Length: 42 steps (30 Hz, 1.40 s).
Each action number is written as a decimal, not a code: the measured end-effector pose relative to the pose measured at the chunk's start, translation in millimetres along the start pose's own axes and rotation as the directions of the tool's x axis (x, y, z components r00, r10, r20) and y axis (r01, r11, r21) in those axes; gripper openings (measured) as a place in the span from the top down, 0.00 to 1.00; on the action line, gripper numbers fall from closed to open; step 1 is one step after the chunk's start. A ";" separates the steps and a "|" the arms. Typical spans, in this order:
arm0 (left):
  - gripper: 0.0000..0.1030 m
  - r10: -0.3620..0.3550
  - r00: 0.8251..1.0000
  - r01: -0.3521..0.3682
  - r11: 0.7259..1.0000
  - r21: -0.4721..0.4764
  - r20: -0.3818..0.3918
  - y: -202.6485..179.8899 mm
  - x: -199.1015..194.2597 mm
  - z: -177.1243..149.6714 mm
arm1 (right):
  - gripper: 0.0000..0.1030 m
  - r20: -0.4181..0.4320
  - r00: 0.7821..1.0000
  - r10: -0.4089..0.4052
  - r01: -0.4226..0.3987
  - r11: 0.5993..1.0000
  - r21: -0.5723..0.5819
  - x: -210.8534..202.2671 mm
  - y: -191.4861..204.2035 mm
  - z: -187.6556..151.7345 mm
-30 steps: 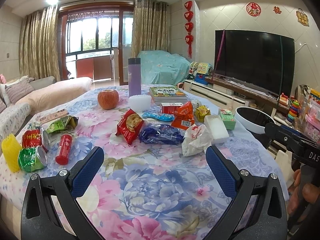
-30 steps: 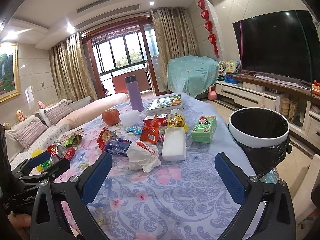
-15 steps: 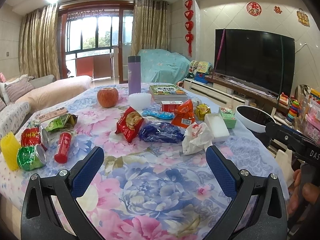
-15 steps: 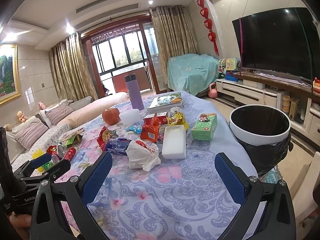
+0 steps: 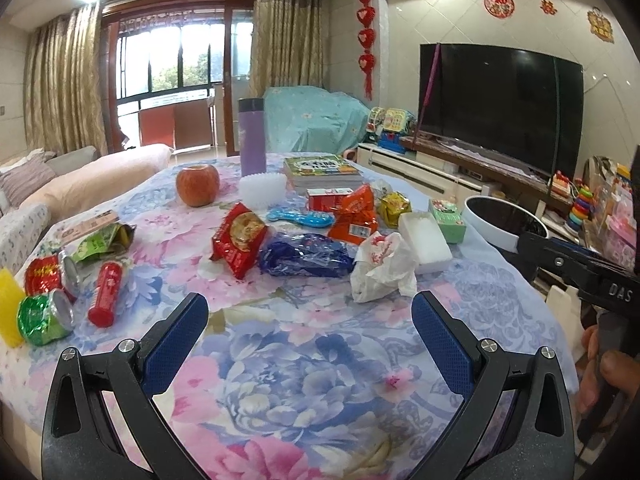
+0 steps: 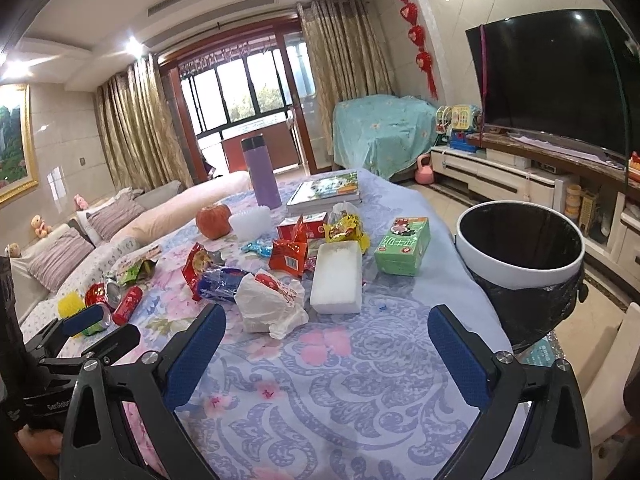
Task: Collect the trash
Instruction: 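Grasp the white tissue with the left tool while the right tool grasps the white foam block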
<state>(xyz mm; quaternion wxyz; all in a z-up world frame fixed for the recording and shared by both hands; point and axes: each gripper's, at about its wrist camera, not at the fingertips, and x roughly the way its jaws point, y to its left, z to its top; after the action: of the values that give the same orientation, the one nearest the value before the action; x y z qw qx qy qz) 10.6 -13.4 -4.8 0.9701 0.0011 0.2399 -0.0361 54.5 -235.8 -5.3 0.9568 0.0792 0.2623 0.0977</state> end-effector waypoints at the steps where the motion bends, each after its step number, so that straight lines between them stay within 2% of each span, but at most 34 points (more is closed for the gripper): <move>1: 0.00 -0.008 1.000 0.008 1.000 0.006 -0.005 -2.3 3.1 0.6 | 0.06 -0.011 1.000 0.007 -0.007 1.000 0.002 3.6 -1.9 0.0; 6: 0.02 -0.062 0.997 0.063 0.998 0.026 -0.040 -13.1 22.3 2.5 | 0.30 -0.103 0.993 0.051 -0.046 0.998 0.044 30.6 -15.9 -0.9; 8: 0.04 -0.072 0.996 0.075 0.996 0.044 -0.061 -18.8 32.7 3.5 | 0.33 -0.129 0.990 0.064 -0.056 0.996 0.064 39.0 -22.2 -1.7; 13: 0.09 -0.083 0.991 0.090 0.994 0.068 -0.102 -28.1 52.5 6.3 | 0.36 -0.160 0.984 0.080 -0.065 0.993 0.097 53.9 -36.8 1.0; 20: 0.10 -0.108 0.978 0.117 0.992 0.039 -0.178 -33.1 87.5 10.3 | 0.36 -0.192 0.974 0.119 -0.096 0.987 0.126 77.9 -49.2 12.2; 24: 0.16 -0.118 0.971 0.128 0.991 0.035 -0.208 -35.6 103.5 12.8 | 0.38 -0.219 0.964 0.149 -0.120 0.983 0.138 94.8 -53.9 15.6; 29: 0.26 -0.150 0.956 0.163 0.986 0.033 -0.252 -39.1 125.8 14.5 | 0.42 -0.259 0.946 0.194 -0.152 0.973 0.173 115.5 -62.0 18.6; 32: 0.39 -0.179 0.944 0.195 0.980 0.030 -0.278 -41.6 136.0 13.3 | 0.46 -0.287 0.931 0.224 -0.172 0.966 0.195 128.1 -65.1 19.0; 37: 0.63 -0.236 0.925 0.257 0.966 0.030 -0.298 -47.0 142.3 14.0 | 0.61 -0.307 0.902 0.304 -0.231 0.940 0.252 141.6 -69.2 13.4; 38: 0.64 -0.238 0.924 0.259 0.965 0.034 -0.298 -48.0 142.6 13.9 | 0.64 -0.305 0.900 0.311 -0.236 0.937 0.258 141.4 -68.9 12.5; 42: 0.71 -0.246 0.926 0.270 0.962 0.044 -0.286 -48.3 140.7 15.0 | 0.67 -0.291 0.909 0.298 -0.232 0.943 0.240 129.8 -69.9 12.7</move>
<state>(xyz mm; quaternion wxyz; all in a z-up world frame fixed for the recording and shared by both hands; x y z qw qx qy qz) 138.4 -71.6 -56.3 0.9128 0.0146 0.3698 -0.1727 180.7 -275.1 -71.8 0.8655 0.1928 0.4108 0.2122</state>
